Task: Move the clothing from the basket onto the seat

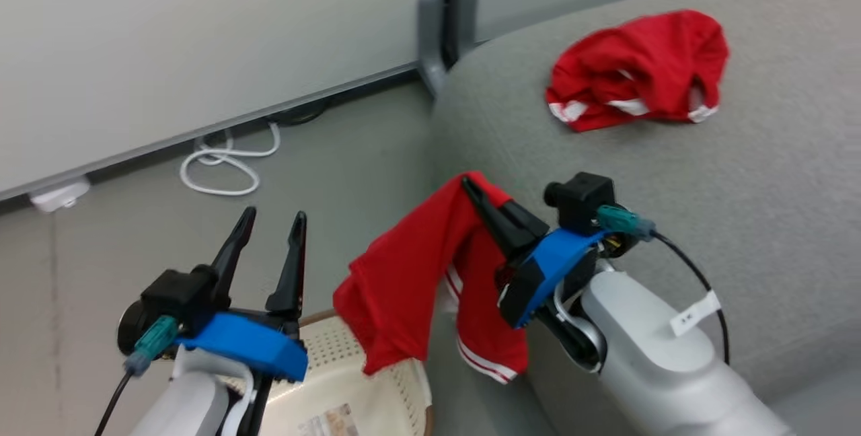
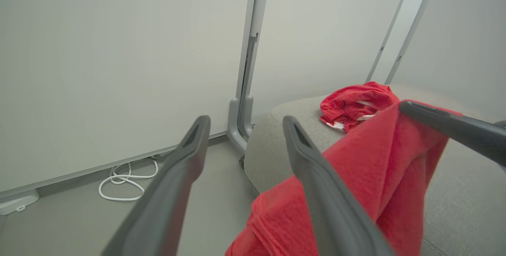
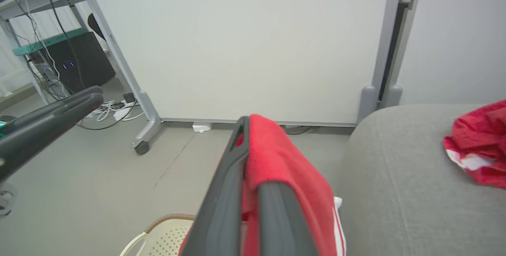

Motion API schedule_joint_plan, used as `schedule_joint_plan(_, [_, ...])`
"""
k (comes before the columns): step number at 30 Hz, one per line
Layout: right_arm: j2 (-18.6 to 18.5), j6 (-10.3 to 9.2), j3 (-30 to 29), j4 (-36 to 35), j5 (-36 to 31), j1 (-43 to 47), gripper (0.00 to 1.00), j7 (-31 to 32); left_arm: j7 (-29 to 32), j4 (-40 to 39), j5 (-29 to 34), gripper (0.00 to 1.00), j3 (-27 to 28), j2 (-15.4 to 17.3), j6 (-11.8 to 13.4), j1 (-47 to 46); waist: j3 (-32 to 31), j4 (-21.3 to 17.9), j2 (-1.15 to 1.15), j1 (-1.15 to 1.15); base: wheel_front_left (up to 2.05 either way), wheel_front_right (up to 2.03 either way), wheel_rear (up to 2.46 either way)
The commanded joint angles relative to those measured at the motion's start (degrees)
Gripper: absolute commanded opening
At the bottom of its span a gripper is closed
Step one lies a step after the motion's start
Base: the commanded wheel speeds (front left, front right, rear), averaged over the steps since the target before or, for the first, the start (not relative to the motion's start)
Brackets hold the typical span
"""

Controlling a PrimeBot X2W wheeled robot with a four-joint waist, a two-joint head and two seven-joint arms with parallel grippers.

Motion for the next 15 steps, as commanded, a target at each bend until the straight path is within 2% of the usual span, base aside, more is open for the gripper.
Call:
schedule_joint_plan(1, [-1.06,0.02,-1.57,-1.5,-1.03,1.67,0.0,0.41,-0.26,-1.27,1.33,1.0,1.89,0.25,-0.21,2.41,-0.78,-2.53,0.0,0.0,0.0,0.0,0.0])
schedule_joint_plan(7, [-2.92,0.02,-8.86,-10.89,-7.45,7.51,0.0,4.27,-0.26,-5.6,5.22,1.0,8.93,-1.35,-1.34,9.63,0.41,-9.04,0.0,0.0,0.0,0.0,0.0])
schedule_joint_plan(15, [-1.45,0.01,-19.27,-26.6,-14.39,18.82,0.0,11.53,-0.26,-7.75,9.1,1.0,13.26,-4.47,-3.07,14.25,1.55,-16.06,0.0,0.0,0.0,0.0,0.0])
